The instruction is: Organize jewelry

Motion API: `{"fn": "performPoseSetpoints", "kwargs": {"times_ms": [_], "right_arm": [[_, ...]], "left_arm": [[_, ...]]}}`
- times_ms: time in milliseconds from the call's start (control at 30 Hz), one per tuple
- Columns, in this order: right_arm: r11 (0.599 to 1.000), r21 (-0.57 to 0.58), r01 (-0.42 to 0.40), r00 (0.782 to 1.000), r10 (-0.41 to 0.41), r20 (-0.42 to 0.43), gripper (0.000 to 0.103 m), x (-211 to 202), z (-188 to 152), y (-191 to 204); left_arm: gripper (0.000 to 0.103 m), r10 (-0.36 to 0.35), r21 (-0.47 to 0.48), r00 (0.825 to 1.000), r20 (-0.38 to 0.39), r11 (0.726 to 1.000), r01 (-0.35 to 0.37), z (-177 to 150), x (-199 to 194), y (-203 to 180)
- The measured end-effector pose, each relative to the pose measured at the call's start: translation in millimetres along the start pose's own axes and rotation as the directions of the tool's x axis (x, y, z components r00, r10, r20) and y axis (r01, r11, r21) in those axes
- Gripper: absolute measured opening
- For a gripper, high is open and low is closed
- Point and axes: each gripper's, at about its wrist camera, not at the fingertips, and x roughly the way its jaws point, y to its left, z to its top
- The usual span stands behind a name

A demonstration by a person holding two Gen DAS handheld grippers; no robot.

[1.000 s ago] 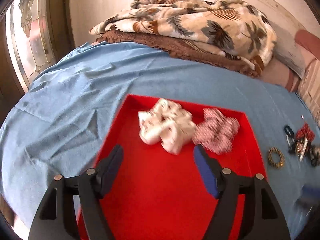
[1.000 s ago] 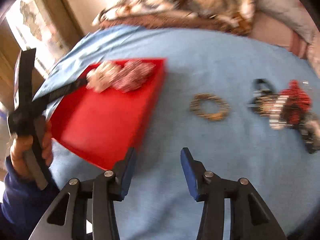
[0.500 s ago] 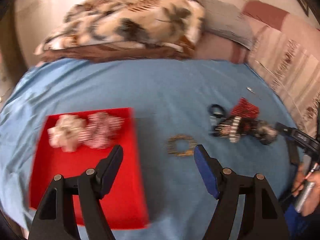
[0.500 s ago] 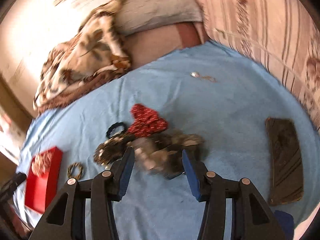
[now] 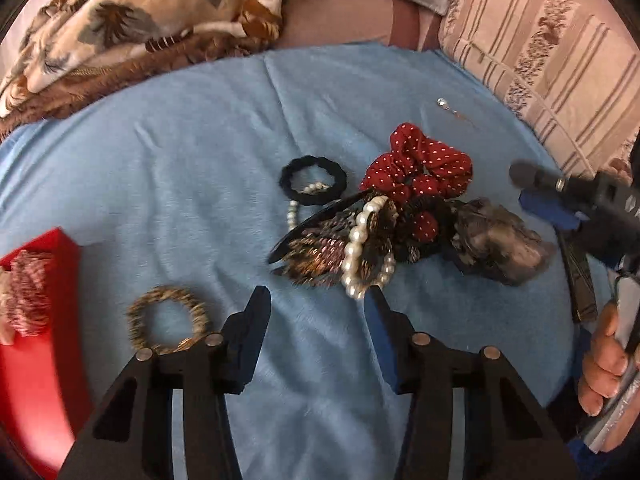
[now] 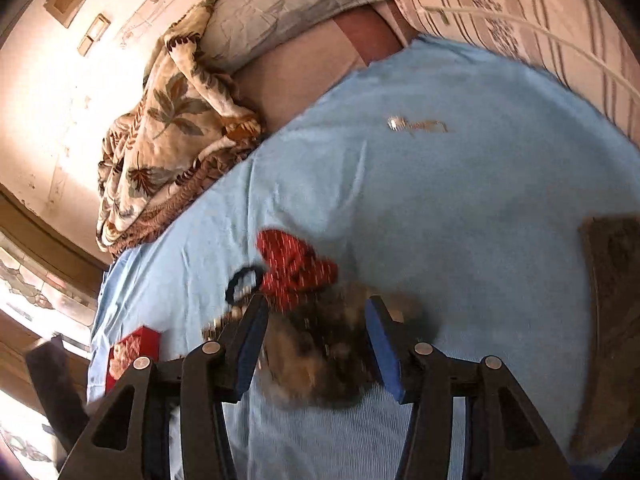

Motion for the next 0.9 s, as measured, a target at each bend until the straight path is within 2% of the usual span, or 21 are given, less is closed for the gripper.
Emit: {"fn": "performPoseSetpoints", "kwargs": {"times_ms": [167, 233, 333, 367, 400, 433, 500, 633, 733, 833, 900], "right_arm": [[0.997, -0.076, 0.020, 1.000, -0.021, -0.021, 0.058, 33, 19, 9], [0.995, -0.098, 0.008, 0.999, -0.013, -0.051, 0.058, 47, 21, 13], [0.988, -0.150, 0.023, 0.997, -0.034, -0.072, 0.056, 63, 21, 20], [0.987, -0.161, 0.027, 0.996, -0.040, -0.079, 0.042, 66, 21, 21], [0.986, -0.165, 0.026, 0.995, -0.041, -0.091, 0.017, 69, 21, 21], [0.988, -0.156, 0.022, 0.993, -0.040, -0.113, 0.009, 74, 20, 19], [0.991, -0.134, 0.019, 0.994, -0.034, -0.106, 0.008, 70, 19, 15], [0.993, -0.122, -0.011, 0.999, 0.006, -0.039, 0.007, 43, 19, 20], [0.991, -0.085, -0.101, 0.995, 0.101, 0.000, 0.007, 17, 14, 26], [0.979, -0.093, -0.183, 0.983, 0.185, 0.018, 0.007, -1, 4, 37], [0.968, -0.099, -0.230, 0.973, 0.231, -0.007, 0.007, -4, -6, 46]], "left_arm": [[0.048, 0.007, -0.046, 1.000, -0.015, 0.999, -0.008, 17, 28, -5], [0.036, -0.003, -0.051, 1.000, -0.022, 0.999, 0.001, 19, 29, -6], [0.034, -0.008, -0.052, 1.000, -0.018, 0.999, 0.007, 18, 22, -6], [0.034, -0.003, -0.048, 1.000, -0.012, 0.999, 0.003, 16, 19, -5], [0.033, -0.005, -0.046, 1.000, -0.006, 0.999, 0.005, 14, 13, -4], [0.033, -0.012, -0.049, 1.000, -0.004, 0.999, 0.012, 12, 7, -2], [0.033, -0.051, -0.067, 0.999, 0.003, 0.996, 0.051, 4, -9, 4], [0.033, -0.145, -0.074, 0.989, 0.019, 0.986, 0.146, -24, -48, 15], [0.034, -0.205, -0.061, 0.979, 0.012, 0.977, 0.205, -48, -66, 24], [0.035, -0.175, -0.052, 0.984, -0.038, 0.984, 0.173, -76, -67, 33], [0.036, -0.149, -0.067, 0.988, -0.045, 0.987, 0.146, -89, -68, 43]]}}
